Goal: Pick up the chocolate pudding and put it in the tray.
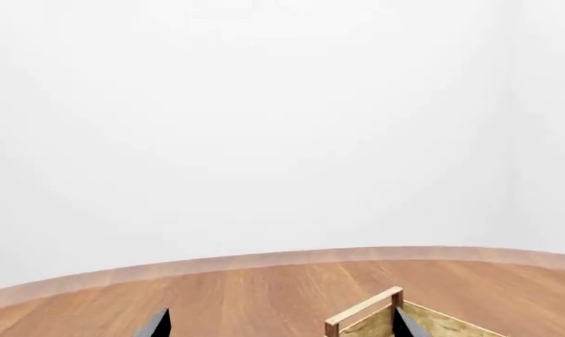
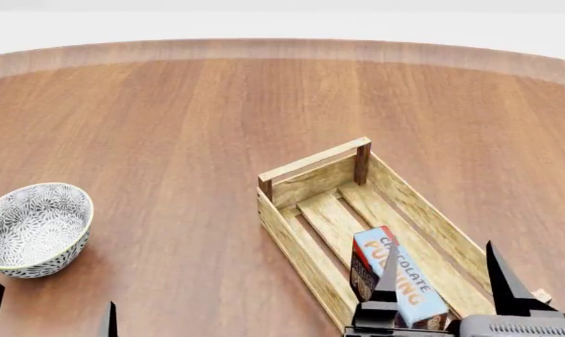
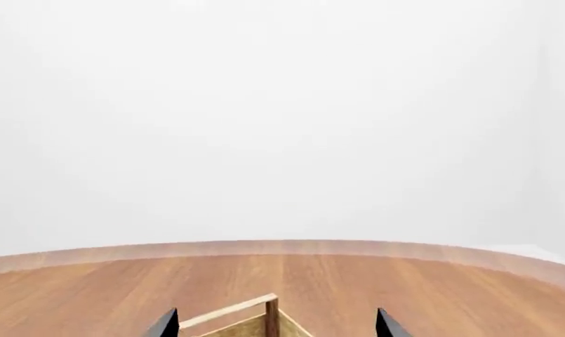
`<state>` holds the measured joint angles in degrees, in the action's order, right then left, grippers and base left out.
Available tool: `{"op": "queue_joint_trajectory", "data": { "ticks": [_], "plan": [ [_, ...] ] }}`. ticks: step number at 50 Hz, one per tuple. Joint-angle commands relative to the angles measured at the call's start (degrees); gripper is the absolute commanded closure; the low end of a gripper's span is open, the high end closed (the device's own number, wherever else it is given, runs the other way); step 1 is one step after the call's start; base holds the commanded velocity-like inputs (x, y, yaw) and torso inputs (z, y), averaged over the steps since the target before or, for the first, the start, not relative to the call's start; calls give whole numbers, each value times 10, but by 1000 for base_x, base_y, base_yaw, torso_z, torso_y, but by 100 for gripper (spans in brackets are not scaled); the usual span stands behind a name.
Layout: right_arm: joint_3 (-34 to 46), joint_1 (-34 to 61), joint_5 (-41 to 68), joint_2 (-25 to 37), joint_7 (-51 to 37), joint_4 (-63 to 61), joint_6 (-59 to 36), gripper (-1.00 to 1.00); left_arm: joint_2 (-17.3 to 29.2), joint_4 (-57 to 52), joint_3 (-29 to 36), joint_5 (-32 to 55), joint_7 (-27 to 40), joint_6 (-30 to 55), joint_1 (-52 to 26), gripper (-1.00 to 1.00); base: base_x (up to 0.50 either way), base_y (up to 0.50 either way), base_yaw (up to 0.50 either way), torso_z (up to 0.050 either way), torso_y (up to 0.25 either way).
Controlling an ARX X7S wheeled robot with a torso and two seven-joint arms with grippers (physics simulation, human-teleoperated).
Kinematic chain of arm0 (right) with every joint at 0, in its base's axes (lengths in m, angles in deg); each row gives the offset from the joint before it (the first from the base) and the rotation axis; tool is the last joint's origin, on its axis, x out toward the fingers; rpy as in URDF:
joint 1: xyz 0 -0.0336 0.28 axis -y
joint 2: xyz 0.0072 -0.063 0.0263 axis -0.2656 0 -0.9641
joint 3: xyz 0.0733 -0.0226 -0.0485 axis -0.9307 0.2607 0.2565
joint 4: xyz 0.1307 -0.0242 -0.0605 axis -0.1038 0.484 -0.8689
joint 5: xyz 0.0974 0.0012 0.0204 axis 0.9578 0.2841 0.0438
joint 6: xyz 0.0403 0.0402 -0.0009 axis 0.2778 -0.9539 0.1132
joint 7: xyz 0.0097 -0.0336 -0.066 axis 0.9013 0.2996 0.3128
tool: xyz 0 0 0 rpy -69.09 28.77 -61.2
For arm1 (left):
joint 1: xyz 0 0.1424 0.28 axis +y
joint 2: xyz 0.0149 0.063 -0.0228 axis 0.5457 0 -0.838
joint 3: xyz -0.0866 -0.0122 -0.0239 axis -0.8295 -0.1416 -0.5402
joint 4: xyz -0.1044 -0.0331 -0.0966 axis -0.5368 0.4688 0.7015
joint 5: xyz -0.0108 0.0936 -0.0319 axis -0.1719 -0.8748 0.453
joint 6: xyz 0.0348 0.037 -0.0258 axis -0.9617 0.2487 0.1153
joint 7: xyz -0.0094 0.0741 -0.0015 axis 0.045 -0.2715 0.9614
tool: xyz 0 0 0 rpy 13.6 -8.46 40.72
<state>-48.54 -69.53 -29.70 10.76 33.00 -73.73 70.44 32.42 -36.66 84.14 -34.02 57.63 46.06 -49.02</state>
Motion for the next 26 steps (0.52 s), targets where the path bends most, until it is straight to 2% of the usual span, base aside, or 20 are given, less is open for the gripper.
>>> {"op": "queue_joint_trajectory", "data": {
  "ticks": [1, 26],
  "plan": [
    [-12, -48, -7, 16, -18, -72, 15, -100, 11, -46, -3, -1, 8, 6, 13, -100, 0, 0, 0, 0, 0],
    [-32, -133, -15, 24, -34, -149, 71, -100, 19, -67, -2, -6, 15, 5, 20, -100, 0, 0, 0, 0, 0]
  ]
}}
